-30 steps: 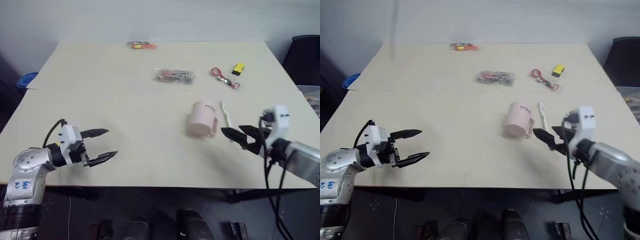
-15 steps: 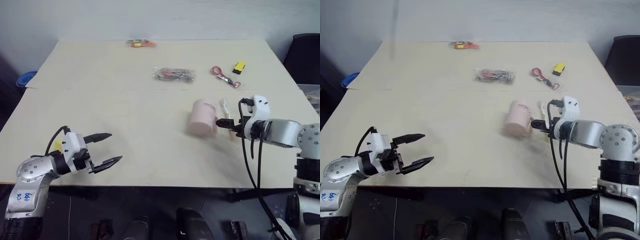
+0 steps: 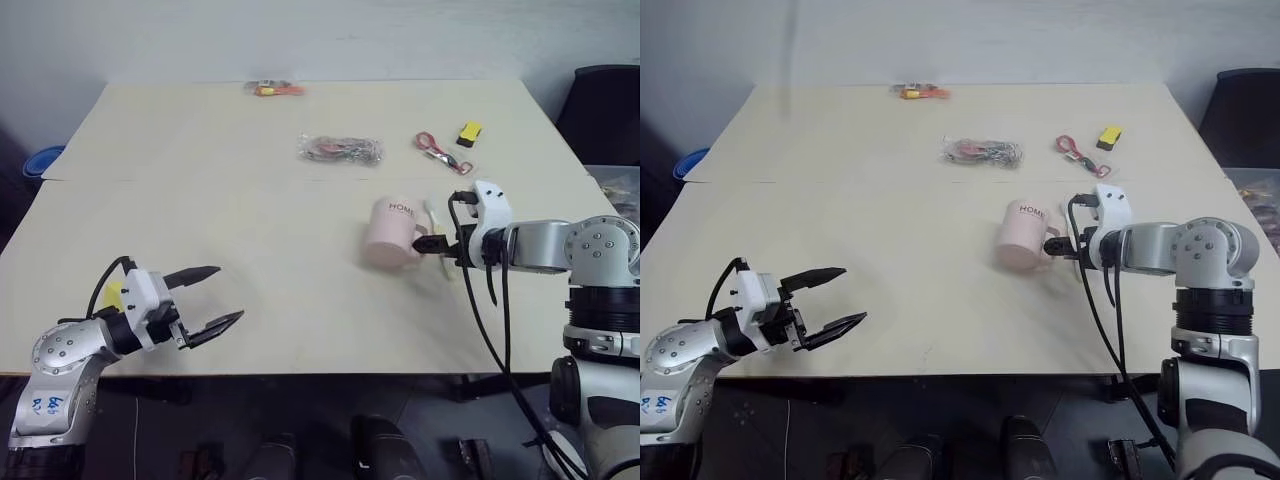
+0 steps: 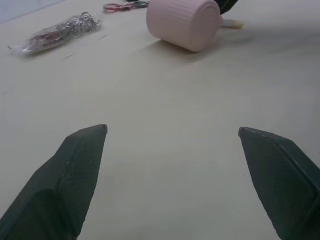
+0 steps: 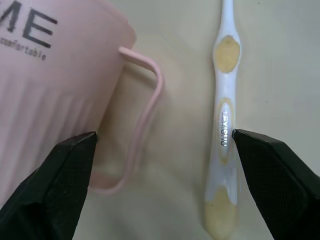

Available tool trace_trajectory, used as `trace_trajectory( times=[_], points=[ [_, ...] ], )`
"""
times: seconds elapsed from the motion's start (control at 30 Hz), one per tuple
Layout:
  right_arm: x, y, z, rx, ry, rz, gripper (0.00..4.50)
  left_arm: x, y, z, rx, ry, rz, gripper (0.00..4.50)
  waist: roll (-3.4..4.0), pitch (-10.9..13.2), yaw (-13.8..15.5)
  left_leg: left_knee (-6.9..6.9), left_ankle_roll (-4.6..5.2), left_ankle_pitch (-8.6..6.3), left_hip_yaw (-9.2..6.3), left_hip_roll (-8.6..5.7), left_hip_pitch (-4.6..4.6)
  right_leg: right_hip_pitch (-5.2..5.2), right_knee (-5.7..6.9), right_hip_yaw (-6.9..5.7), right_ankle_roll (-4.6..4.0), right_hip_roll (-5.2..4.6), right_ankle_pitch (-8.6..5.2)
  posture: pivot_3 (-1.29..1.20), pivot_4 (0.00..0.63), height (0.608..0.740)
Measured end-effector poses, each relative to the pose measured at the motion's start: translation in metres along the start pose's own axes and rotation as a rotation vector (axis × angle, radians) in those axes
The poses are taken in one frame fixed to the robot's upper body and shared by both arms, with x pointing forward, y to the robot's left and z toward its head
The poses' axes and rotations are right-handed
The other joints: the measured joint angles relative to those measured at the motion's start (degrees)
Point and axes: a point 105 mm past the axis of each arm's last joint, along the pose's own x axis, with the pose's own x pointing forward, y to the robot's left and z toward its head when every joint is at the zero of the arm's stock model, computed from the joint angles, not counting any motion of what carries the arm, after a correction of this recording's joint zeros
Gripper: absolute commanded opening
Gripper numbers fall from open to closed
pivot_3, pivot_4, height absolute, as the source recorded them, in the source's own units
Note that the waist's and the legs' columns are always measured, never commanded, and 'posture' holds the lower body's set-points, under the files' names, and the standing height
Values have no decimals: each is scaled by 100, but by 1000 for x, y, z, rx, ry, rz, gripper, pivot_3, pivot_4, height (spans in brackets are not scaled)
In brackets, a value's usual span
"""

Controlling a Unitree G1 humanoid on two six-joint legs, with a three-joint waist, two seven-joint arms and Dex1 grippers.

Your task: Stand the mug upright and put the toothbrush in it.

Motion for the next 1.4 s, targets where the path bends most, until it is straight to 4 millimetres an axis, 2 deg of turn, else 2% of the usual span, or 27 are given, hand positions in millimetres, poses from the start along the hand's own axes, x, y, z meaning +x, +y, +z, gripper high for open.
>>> trace_trajectory(
  times=[0.2, 0.37, 0.47, 0.53, 0.67, 0.8, 1.03, 1.23, 1.33, 1.4],
  points=[
    [3, 5, -2, -80, 64, -23, 4500, 1, -1, -1, -5, -18, 26, 4470, 12, 7, -1, -1, 0, 0, 1, -2, -4, -5, -1, 1, 0, -1, 0, 0, 150, 740],
    [6, 17, 1, -121, 77, -8, 4500, 5, -3, -3, -15, -32, 39, 4470, 13, 8, 4, -3, 0, 0, 0, -4, -4, -7, 0, 0, 0, -1, 0, 0, 150, 740],
    [7, 19, 3, -165, 72, -27, 3849, 7, -7, -6, -33, -43, 43, 4500, 13, 8, 5, -3, 0, 0, -1, -5, -4, -7, 0, -1, 0, -1, 0, 0, 150, 740],
    [6, 18, 5, -189, 62, -44, 3238, 8, -9, -7, -40, -43, 45, 4500, 14, 8, 8, -4, 0, 0, -1, -6, -4, -8, 0, -1, 0, -2, 0, 0, 150, 740],
    [3, 12, 11, -248, 30, -91, 3238, 9, -12, -9, -53, -44, 46, 4500, 14, 8, 14, -3, 0, 0, 0, -7, -5, -8, -1, 0, 0, -2, 0, 0, 150, 740],
    [-2, 16, 17, -303, -5, -98, 3238, 11, -13, -9, -56, -45, 42, 4500, 14, 8, 11, -4, 0, 0, -1, -6, -5, -9, -1, 0, 0, -2, 0, 0, 150, 740],
    [5, 41, 6, -236, 29, -1, 3238, 14, -10, -5, -40, -57, 37, 4500, 15, 9, 3, -4, -1, 0, 0, -5, -4, -12, 28, 0, 0, -1, 0, 0, 150, 740],
    [12, 43, 2, -134, 28, 19, 3238, 15, -9, -6, -42, -57, 33, 4500, 15, 9, 6, -4, -1, 0, -3, -10, -4, -12, 31, -2, 0, -2, 0, 0, 150, 740],
    [18, 40, -6, -92, 45, 10, 2654, 16, -9, -5, -41, -58, 33, 4500, 16, 9, -4, -4, -1, 0, -2, -9, -4, -13, 33, -1, 0, -2, 0, 0, 150, 740],
    [18, 36, -6, -63, 42, -1, 1955, 16, -9, -5, -42, -58, 33, 4500, 16, 9, -6, -4, -1, 0, -3, -9, -3, -13, 34, -1, 0, -2, 0, 0, 150, 740]
  ],
)
